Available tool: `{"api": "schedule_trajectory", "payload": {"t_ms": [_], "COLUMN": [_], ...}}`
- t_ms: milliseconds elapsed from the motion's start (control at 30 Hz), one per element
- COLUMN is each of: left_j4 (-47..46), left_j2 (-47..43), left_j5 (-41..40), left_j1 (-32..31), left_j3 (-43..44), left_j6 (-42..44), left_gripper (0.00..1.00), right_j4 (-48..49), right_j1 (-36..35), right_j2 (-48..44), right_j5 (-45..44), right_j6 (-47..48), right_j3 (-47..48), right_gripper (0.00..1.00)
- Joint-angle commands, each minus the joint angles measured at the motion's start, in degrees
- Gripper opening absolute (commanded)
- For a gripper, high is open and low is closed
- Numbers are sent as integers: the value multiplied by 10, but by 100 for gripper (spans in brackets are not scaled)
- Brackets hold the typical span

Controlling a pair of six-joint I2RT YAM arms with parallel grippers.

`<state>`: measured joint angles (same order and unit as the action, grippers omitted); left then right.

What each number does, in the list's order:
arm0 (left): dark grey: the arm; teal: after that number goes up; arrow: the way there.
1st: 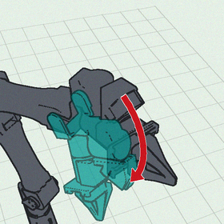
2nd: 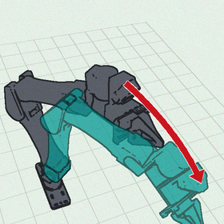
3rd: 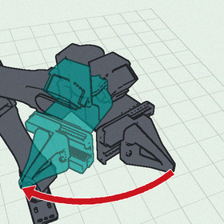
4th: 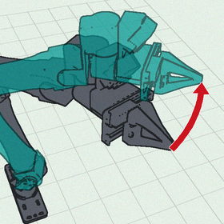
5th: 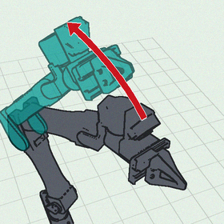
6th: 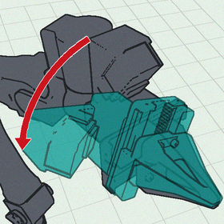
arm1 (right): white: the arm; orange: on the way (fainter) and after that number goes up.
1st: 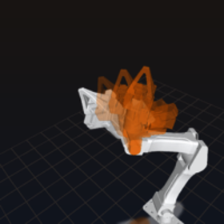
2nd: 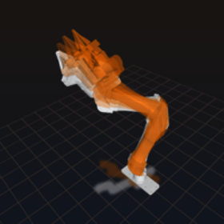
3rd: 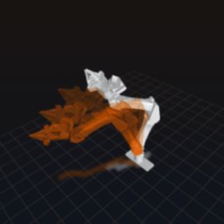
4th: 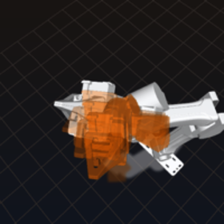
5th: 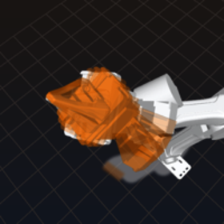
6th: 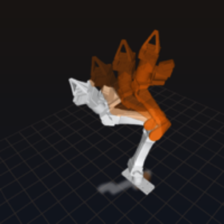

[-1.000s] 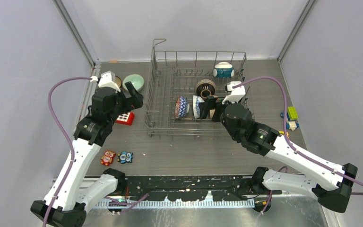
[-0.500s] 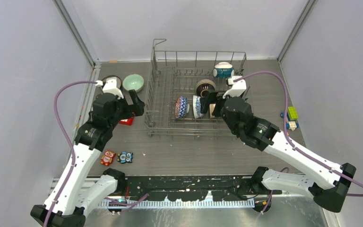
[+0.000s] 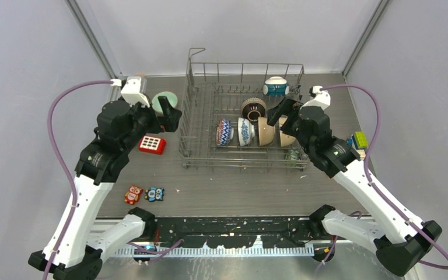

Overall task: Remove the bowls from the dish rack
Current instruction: Pick up the bowl from the dish rack.

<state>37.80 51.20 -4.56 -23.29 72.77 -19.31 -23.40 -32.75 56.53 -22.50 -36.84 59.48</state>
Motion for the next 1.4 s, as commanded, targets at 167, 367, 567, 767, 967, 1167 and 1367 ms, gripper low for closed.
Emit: {"api": "schedule_trajectory", "payload": {"t_ms": [167, 367, 567, 767, 967, 1167, 1367], "left_j4": [-4, -3, 6, 20, 28, 54, 51], "left_j2": [44, 22, 10, 11, 24, 52, 79], "left_j5": [107, 88, 82, 79, 107, 61, 12], "left_j1": [-3, -3, -3, -3, -4, -58, -138], "left_j3": [33, 10, -10, -12, 8, 43, 99], "left_j6": [2, -2, -4, -4, -6, -1, 3], "left_gripper": [100, 100, 100, 100, 97, 94, 95], "right_j4": [-76, -73, -53, -38, -29, -29, -26], "right_j1": [11, 11, 12, 12, 11, 11, 12], "right_j2": [-39, -57, -52, -46, -27, -19, -19], "right_j5": [-86, -71, -22, 4, 54, 65, 82], "right_j6": [16, 11, 21, 41, 43, 42, 31], "right_j3": [53, 33, 25, 19, 23, 21, 19], "right_gripper": [99, 98, 98, 96, 94, 94, 94]}}
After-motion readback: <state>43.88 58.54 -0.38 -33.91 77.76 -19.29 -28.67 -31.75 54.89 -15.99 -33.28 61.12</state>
